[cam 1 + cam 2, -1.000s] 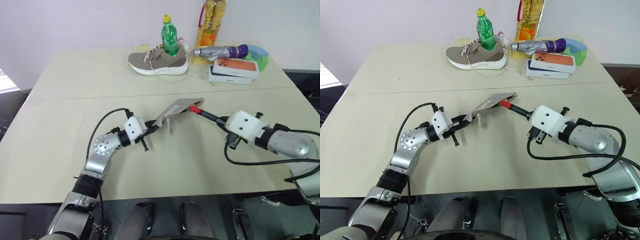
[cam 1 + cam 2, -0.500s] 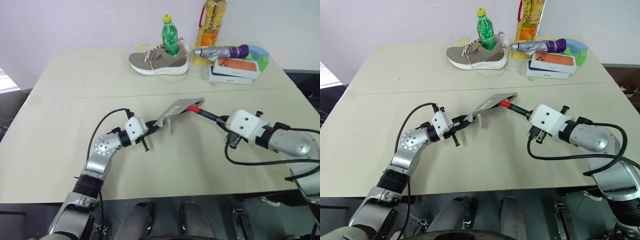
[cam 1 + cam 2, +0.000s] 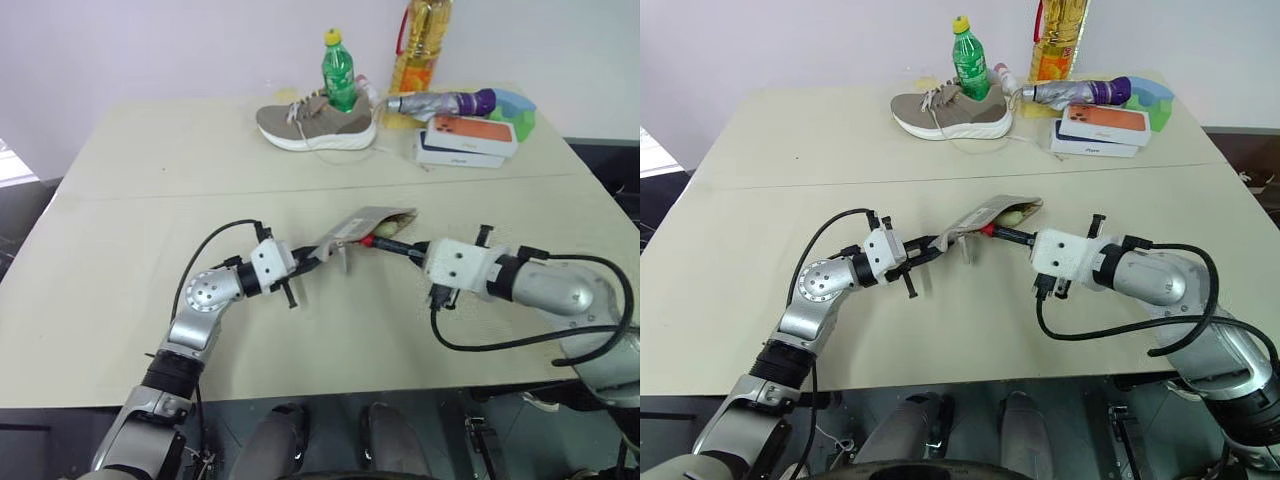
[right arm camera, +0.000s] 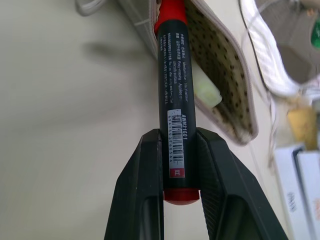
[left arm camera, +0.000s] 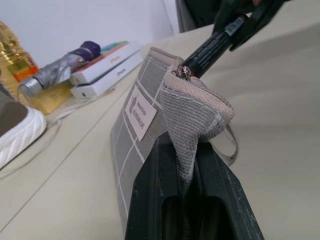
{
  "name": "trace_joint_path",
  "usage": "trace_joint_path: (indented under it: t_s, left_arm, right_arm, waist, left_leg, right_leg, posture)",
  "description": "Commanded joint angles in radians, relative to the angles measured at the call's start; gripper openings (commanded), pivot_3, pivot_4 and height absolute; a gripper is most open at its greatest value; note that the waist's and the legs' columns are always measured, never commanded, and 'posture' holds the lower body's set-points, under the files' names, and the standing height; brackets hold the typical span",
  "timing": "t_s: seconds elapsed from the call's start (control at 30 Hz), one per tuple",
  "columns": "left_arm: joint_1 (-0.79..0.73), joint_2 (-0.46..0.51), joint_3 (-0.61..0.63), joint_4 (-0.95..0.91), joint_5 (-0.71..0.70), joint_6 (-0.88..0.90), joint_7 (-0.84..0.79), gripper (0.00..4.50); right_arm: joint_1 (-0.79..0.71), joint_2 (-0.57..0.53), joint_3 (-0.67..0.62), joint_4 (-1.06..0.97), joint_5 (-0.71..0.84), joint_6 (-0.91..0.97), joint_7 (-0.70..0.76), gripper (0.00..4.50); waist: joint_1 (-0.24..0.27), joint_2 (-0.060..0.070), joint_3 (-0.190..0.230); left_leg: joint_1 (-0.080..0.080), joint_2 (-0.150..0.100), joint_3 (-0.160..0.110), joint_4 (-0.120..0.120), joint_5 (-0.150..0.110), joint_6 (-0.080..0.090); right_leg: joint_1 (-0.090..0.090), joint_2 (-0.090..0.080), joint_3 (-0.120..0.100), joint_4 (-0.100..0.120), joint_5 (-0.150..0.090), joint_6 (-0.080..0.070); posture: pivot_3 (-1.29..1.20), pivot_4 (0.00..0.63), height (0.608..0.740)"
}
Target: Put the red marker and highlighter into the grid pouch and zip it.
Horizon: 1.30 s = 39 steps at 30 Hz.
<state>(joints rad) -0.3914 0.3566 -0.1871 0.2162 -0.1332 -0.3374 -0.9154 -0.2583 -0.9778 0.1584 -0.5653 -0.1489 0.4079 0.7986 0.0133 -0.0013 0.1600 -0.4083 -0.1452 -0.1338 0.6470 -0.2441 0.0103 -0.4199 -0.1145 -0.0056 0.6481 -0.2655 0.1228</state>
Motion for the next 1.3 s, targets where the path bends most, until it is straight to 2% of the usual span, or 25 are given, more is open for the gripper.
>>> trace_joint_path:
  t_s: [0.03,0.27,0.47,0.53,0.63,0.73,0.9,1.03,1.13,1.3]
  left_arm:
    - [0.002,0.016,-0.023,-0.077,-0.034,-0.033,-0.063,0.0]
    - [0.025,0.039,-0.044,-0.129,-0.057,-0.028,-0.136,0.0]
    - [0.034,0.028,-0.044,-0.152,-0.057,-0.018,-0.132,0.0]
    - [0.035,0.025,-0.044,-0.155,-0.057,-0.015,-0.129,0.0]
    - [0.037,0.023,-0.039,-0.152,-0.057,-0.01,-0.124,0.0]
    - [0.037,0.019,-0.025,-0.137,-0.056,-0.001,-0.109,0.0]
    - [0.009,-0.009,0.015,-0.07,-0.055,0.025,-0.032,0.0]
    - [-0.03,-0.06,0.039,-0.009,-0.034,0.016,0.065,0.0]
    - [-0.049,-0.102,0.042,0.01,-0.03,0.02,0.118,0.0]
    - [-0.063,-0.145,0.021,0.025,0.003,-0.001,0.168,0.0]
  right_arm:
    - [-0.07,0.002,0.079,0.012,-0.089,-0.083,0.025,0.39]
    - [-0.173,0.06,0.163,0.108,-0.199,-0.141,0.048,0.39]
    - [-0.188,0.09,0.159,0.13,-0.199,-0.174,0.078,0.39]
    - [-0.182,0.096,0.149,0.125,-0.196,-0.162,0.088,1.43]
    - [-0.17,0.096,0.107,0.124,-0.192,-0.173,0.071,2.73]
    - [-0.147,0.114,0.019,0.091,-0.111,-0.126,0.079,4.29]
    - [-0.129,0.171,-0.201,0.002,0.125,0.089,0.111,4.29]
    - [-0.121,0.224,-0.366,-0.1,0.373,0.391,0.132,4.29]
    - [-0.076,0.268,-0.37,-0.167,0.48,0.539,0.095,4.29]
    - [-0.08,0.551,-0.294,-0.141,0.492,0.715,-0.19,4.29]
  waist:
    - [0.0,0.0,0.0]
    - [-0.001,0.0,0.0]
    - [0.0,0.0,0.0]
    - [0.0,0.0,0.0]
    - [0.0,0.0,0.0]
    - [0.001,0.0,0.0]
    - [0.001,0.0,0.0]
    - [0.003,0.0,0.0]
    - [0.002,-0.001,0.0]
    - [-0.003,-0.001,0.0]
  left_leg:
    - [0.0,0.0,0.0,0.0,0.0,0.0]
    - [0.0,0.0,0.0,0.0,0.0,0.0]
    - [0.0,0.0,0.0,0.0,0.0,0.0]
    - [0.0,0.0,0.0,0.0,0.0,0.0]
    - [0.0,0.0,0.0,0.0,0.0,0.0]
    - [0.0,0.0,0.0,0.0,0.0,0.0]
    - [0.0,0.0,0.0,0.0,0.0,0.0]
    - [0.0,0.0,-0.001,0.0,0.0,0.0]
    - [0.0,0.0,-0.001,0.0,-0.002,0.003]
    - [0.0,0.0,0.0,0.0,-0.001,0.001]
  right_leg:
    - [0.0,0.0,0.0,0.0,0.0,0.0]
    - [0.0,0.0,0.0,0.0,0.0,0.0]
    - [0.0,0.0,0.0,0.0,0.0,0.0]
    - [0.0,0.0,0.0,0.0,0.0,0.0]
    - [0.0,0.0,0.0,0.0,0.0,0.0]
    - [0.0,0.0,0.0,0.0,0.0,0.0]
    - [0.0,0.0,0.0,0.0,0.0,0.0]
    - [0.0,0.0,0.0,0.0,0.0,0.0]
    - [0.001,0.0,0.0,0.0,0.0,0.0]
    - [-0.001,0.0,0.001,0.001,0.0,0.0]
  posture:
    - [0.0,0.15,0.74]
    - [0.0,0.15,0.74]
    - [0.0,0.15,0.74]
    - [0.0,0.15,0.74]
    - [0.0,0.15,0.74]
    - [0.0,0.15,0.74]
    - [0.0,0.15,0.74]
    - [0.0,0.15,0.74]
    - [0.0,0.15,0.74]
    - [0.0,0.15,0.74]
